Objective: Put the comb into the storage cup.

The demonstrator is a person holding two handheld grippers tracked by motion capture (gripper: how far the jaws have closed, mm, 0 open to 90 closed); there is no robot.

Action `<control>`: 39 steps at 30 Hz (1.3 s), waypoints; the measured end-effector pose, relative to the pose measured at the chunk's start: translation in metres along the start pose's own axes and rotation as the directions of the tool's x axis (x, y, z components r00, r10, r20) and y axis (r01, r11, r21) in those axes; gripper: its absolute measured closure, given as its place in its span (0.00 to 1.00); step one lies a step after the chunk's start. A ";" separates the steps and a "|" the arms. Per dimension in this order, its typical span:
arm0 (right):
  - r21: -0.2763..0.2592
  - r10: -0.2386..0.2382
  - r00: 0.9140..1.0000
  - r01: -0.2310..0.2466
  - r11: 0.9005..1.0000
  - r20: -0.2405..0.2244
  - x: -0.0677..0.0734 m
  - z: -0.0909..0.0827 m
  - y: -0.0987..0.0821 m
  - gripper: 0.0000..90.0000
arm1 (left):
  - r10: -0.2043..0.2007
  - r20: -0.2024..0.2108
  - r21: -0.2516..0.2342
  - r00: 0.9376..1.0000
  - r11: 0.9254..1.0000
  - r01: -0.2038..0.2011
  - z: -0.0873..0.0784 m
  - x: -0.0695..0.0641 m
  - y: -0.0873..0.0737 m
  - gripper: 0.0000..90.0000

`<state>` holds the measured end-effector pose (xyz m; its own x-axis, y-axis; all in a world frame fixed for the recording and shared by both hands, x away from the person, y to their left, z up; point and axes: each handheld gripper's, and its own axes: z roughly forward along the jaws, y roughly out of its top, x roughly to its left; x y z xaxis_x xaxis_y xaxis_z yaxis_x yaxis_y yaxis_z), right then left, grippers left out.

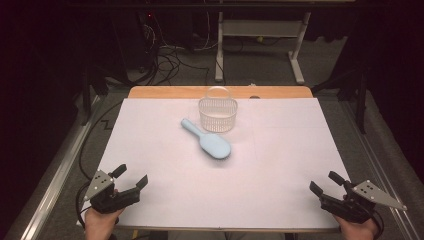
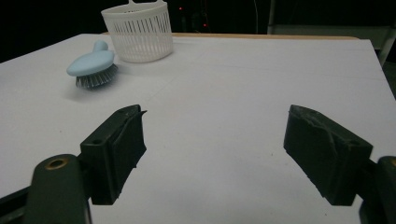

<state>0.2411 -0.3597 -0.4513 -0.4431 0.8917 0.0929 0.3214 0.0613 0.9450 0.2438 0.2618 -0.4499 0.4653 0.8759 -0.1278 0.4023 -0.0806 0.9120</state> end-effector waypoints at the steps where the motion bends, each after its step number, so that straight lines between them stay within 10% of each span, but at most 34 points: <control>1: 0.002 -0.001 1.000 0.001 1.000 -0.001 0.000 0.000 0.000 0.23 | -0.002 0.001 0.001 1.000 1.000 0.002 0.000 0.000 0.000 0.16; 39: 0.006 -0.018 1.000 0.018 1.000 0.000 0.002 0.001 0.000 0.24 | 0.016 0.038 -0.001 0.999 1.000 -0.016 0.014 -0.015 0.011 0.16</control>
<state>0.2417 -0.3576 -0.4515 -0.4486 0.8905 0.0756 0.3186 0.0803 0.9445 0.2527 0.2414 -0.4436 0.5010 0.8560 -0.1277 0.3942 -0.0944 0.9142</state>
